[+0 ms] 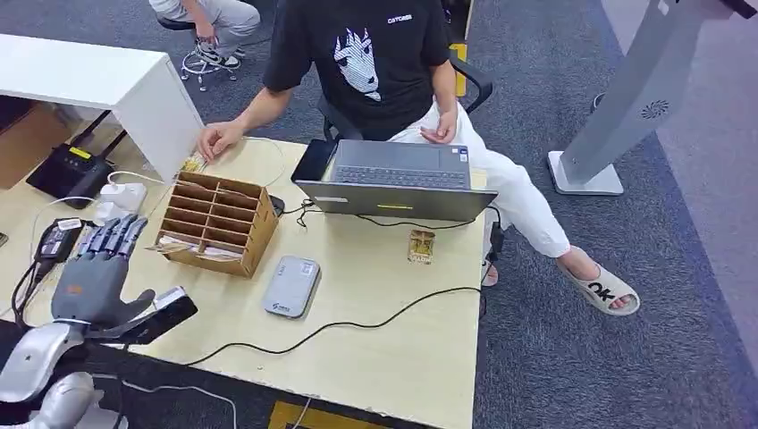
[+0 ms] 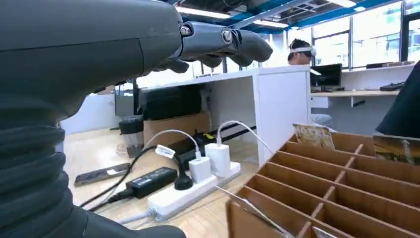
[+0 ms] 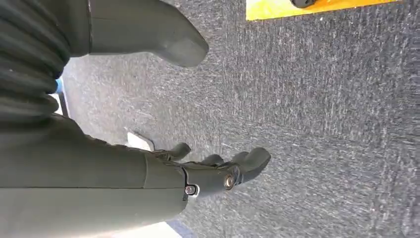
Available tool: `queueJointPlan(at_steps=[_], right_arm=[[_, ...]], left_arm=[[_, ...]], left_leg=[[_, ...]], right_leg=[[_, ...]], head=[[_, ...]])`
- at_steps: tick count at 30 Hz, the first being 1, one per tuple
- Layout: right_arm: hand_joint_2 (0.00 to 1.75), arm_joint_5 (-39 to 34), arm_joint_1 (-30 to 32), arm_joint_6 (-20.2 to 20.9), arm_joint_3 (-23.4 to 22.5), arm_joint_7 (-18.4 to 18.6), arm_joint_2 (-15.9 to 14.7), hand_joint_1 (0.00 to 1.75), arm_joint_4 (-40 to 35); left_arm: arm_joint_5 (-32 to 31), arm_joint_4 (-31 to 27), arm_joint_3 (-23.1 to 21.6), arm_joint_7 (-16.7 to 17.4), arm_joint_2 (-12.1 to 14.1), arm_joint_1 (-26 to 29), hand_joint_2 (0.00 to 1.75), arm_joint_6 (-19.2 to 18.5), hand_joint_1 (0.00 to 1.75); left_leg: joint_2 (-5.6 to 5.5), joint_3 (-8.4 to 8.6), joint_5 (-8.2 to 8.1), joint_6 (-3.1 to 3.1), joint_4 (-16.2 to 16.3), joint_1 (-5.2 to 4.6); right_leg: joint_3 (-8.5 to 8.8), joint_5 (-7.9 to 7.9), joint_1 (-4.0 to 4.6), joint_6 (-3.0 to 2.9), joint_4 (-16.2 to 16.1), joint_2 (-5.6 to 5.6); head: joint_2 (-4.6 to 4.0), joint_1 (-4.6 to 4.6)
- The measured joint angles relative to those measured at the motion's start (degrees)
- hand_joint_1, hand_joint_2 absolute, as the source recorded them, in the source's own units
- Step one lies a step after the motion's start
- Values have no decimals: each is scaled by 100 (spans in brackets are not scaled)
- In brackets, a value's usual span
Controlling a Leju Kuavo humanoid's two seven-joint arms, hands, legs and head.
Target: Pass the card to the sensor for recognition and then transmit it.
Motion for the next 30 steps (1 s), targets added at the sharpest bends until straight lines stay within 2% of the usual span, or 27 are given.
queueJointPlan(at_steps=[5,12,18,24,30], right_arm=[[175,70,-10,22,0,-20,0,0,0],[175,162,-10,26,0,-20,0,0,0],[175,262,-11,42,7,-37,-2,0,0],[175,315,-11,42,22,-37,-2,0,0],[175,398,-14,42,57,-53,-2,0,0]], left_arm=[[-134,582,-221,-50,-289,-375,175,127,0],[-103,1028,-350,-81,-495,-622,175,136,0],[11,1467,-424,-216,-621,-886,175,105,0],[41,1636,-468,-253,-676,-1004,175,92,0],[87,1830,-527,-301,-743,-1182,175,51,10]], left_leg=[[1,0,0,0,3,0],[3,-1,-1,0,3,0],[4,-1,0,0,3,1],[3,-1,0,0,3,0],[3,-2,-1,0,3,0]], right_leg=[[-1,1,0,0,0,5],[-5,0,0,1,-1,8],[-4,0,0,0,0,9],[-5,0,0,0,0,9],[-5,0,0,1,0,9]], head=[[0,0],[0,0],[0,0],[0,0],[0,0]])
